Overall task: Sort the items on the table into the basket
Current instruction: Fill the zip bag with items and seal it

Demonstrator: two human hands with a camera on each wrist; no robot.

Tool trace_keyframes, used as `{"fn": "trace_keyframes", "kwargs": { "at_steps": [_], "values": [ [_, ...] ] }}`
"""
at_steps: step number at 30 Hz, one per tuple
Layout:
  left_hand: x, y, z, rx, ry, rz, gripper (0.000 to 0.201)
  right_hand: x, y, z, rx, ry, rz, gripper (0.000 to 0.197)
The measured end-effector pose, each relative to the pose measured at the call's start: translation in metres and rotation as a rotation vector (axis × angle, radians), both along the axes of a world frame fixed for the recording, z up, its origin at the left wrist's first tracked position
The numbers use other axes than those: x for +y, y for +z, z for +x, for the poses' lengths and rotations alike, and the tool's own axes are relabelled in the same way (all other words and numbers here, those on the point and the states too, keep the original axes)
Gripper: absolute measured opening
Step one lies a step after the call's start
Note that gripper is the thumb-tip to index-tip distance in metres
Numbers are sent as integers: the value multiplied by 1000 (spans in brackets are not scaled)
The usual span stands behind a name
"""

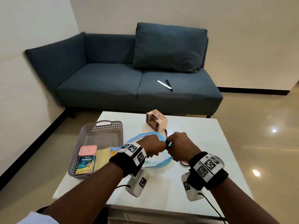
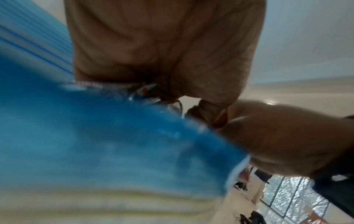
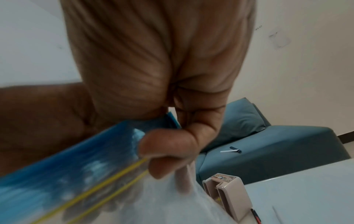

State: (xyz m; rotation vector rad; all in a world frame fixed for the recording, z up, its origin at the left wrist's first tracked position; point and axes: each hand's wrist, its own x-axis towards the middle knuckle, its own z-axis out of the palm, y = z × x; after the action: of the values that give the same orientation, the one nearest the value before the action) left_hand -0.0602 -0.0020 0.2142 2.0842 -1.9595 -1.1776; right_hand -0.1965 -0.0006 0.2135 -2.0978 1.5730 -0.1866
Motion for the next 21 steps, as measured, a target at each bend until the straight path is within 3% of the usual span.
{"fn": "trace_keyframes", "kwargs": {
  "at_steps": [4,8,15,17,21],
  "values": [
    [-4,-18,9,-133,-74,-59,22,5,0,-3,-18,5,74,15],
    [0,-23,15,-270,-169,-112,43,3,0,-5,-92,-37,154,14],
    [-4,-35,25,-283,-187,-134,71,-1,2,-5,-171,-133,259,14],
    [-4,-35,26,-276,-204,-131,67,-3,2,-4,-175,-166,302,15],
    [-6,-12,40,-166,-252,-203,38,-6,5,-12,-176,-194,349,14]
  ]
}}
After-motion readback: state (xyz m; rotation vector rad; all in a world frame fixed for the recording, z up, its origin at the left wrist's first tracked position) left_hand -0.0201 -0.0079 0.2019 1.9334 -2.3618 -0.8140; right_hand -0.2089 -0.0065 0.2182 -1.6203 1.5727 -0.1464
